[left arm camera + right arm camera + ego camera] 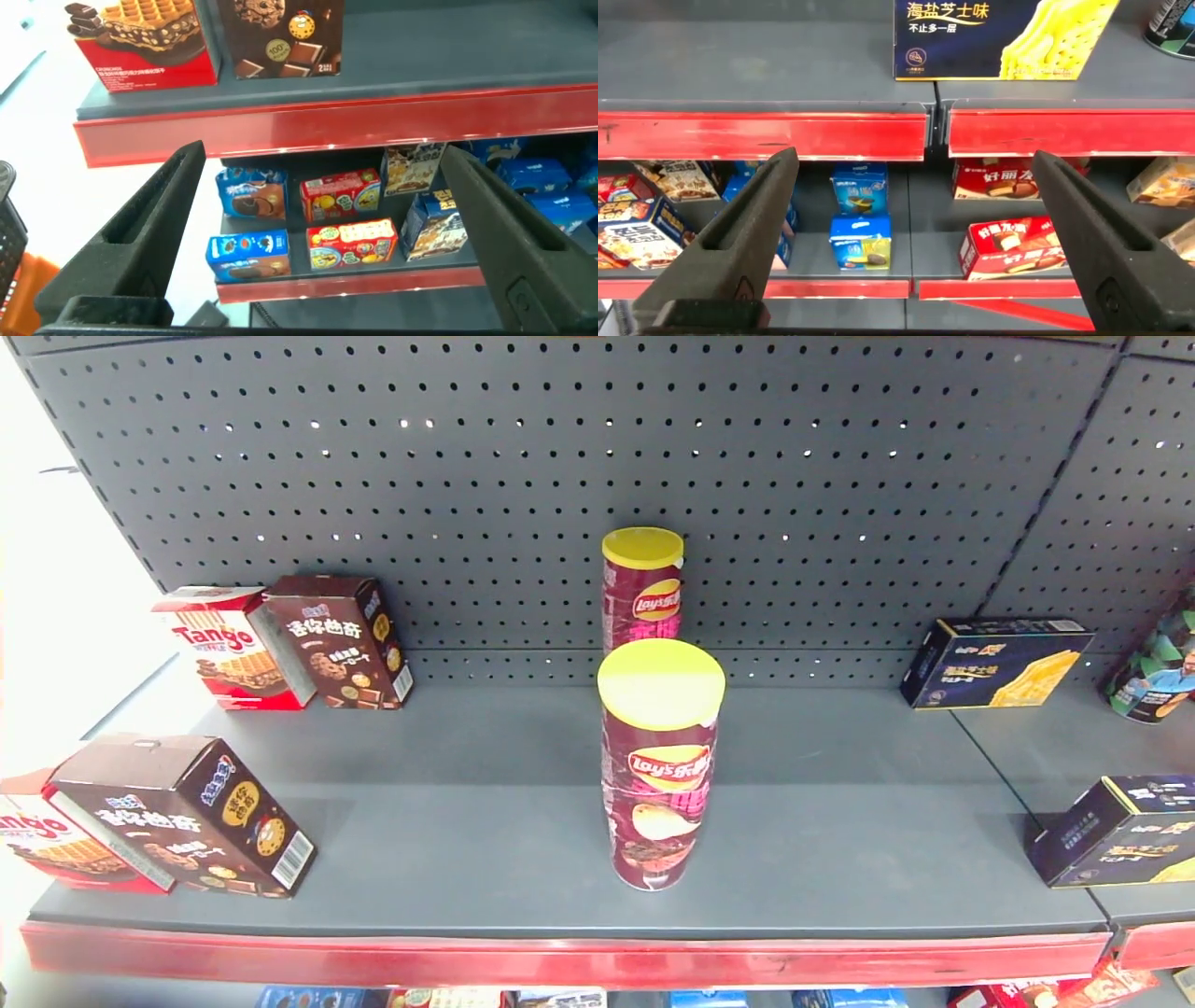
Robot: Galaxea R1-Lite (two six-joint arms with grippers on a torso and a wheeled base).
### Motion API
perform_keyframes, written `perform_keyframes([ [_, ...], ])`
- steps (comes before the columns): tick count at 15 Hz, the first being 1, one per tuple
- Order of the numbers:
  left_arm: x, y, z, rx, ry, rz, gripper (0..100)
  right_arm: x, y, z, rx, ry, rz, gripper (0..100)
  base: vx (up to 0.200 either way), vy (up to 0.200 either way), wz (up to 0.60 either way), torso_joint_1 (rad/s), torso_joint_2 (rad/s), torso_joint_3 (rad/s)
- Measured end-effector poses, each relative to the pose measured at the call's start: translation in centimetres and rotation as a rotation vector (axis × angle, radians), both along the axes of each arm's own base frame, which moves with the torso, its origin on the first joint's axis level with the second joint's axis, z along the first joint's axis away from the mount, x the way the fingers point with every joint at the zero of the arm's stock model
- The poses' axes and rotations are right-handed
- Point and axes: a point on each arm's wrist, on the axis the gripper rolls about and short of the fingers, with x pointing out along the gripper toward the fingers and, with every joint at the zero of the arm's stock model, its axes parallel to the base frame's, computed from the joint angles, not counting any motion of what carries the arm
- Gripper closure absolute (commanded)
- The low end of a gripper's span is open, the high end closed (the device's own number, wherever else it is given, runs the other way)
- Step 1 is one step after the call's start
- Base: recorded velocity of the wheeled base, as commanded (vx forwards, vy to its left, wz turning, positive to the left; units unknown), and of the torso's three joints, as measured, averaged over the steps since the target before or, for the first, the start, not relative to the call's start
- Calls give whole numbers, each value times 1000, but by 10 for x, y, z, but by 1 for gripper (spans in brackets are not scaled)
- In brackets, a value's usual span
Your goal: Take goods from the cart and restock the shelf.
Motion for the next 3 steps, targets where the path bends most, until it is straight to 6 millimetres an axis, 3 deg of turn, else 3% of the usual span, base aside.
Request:
perform_keyframes([
  [3, 0, 0, 0, 0, -1, 1, 0, 0, 0, 0, 0, 0, -1, 0, 0, 0, 0, 0, 0, 0],
])
